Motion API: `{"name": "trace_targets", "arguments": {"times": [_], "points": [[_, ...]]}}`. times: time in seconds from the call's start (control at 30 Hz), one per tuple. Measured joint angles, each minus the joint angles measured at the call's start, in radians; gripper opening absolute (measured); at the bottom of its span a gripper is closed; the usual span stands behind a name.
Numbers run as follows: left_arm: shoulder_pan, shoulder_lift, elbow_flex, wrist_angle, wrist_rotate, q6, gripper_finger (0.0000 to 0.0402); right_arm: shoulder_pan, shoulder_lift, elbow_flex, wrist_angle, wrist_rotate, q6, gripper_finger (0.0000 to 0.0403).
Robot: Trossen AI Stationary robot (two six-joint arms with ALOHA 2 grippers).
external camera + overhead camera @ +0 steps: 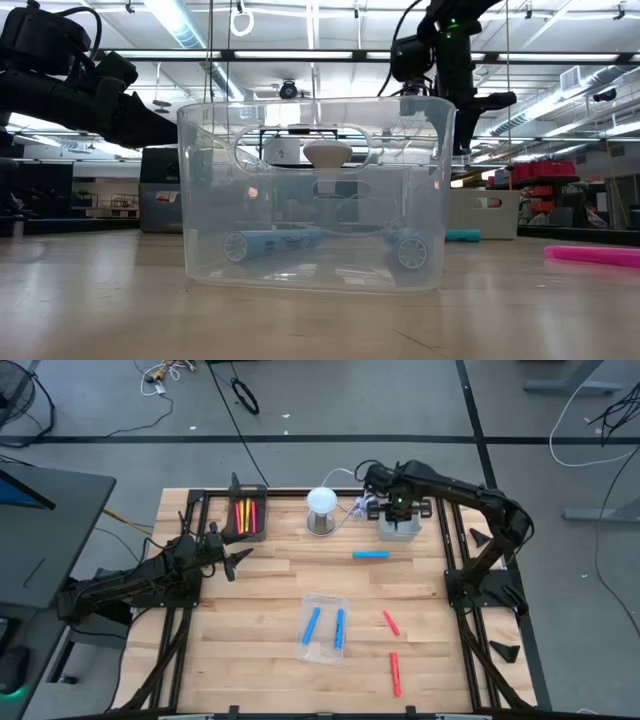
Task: Pick & Place Markers
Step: Put the purple pen into the gray bin
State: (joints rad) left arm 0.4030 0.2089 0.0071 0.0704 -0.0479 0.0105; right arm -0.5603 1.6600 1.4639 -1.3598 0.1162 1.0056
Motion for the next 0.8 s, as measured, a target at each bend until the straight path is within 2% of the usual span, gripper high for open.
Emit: {"name": "trace_targets", "arguments": {"times": [0.57,0.8], "points": [[0.000,0.000,0.000,0.000,0.000,0.000,0.0229,-0.313,0.000,0.000,0.076,0.000,-0.287,0.0025],[0.000,0.000,0.000,0.000,0.000,0.000,0.0229,-0.376,0.000,0.000,0.088,0.000,-0.355,0.0025]]}}
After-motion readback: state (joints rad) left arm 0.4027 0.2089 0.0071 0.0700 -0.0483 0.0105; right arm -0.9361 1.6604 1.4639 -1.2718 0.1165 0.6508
